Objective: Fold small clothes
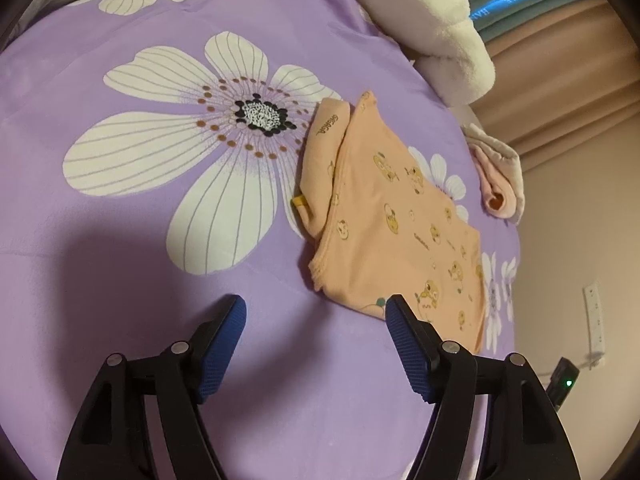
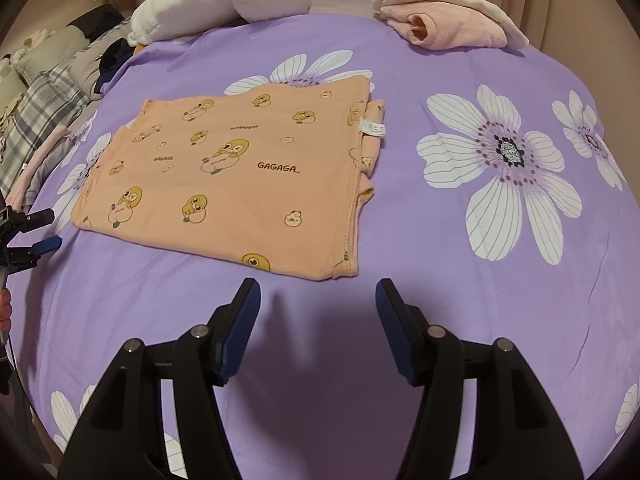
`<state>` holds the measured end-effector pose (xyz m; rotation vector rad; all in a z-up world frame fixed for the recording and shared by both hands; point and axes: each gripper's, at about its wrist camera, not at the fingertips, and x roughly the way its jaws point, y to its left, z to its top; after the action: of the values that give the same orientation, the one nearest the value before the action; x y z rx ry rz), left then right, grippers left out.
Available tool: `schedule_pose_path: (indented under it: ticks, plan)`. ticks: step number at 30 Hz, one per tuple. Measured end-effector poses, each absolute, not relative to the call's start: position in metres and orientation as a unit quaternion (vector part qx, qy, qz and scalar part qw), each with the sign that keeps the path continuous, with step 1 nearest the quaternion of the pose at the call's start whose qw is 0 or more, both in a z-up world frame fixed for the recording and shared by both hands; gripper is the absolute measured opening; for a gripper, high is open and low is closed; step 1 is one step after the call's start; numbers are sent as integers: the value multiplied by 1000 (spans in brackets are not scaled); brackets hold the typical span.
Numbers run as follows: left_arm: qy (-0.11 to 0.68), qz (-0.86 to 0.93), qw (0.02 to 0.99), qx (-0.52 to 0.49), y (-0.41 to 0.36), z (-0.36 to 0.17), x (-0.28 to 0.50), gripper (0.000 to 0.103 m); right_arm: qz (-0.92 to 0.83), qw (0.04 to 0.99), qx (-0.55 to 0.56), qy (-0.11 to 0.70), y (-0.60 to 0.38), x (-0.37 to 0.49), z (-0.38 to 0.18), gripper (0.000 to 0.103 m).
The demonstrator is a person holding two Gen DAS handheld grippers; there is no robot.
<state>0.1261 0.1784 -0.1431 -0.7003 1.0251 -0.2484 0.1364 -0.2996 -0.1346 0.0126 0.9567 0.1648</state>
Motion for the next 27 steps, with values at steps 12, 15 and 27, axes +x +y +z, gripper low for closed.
schedule_pose_path:
  ticks: [12, 15, 27]
  plan:
    - [481, -110, 808, -323, 181, -142, 127, 71, 75, 887, 23, 456, -306, 137, -131, 65]
    - [480, -110, 807, -325, 181, -142, 128, 71, 74, 887, 24, 454, -307, 138, -130, 65]
    - [482, -116, 795, -349, 188, -146, 132, 71, 90, 880, 53, 463, -311, 140, -131, 67]
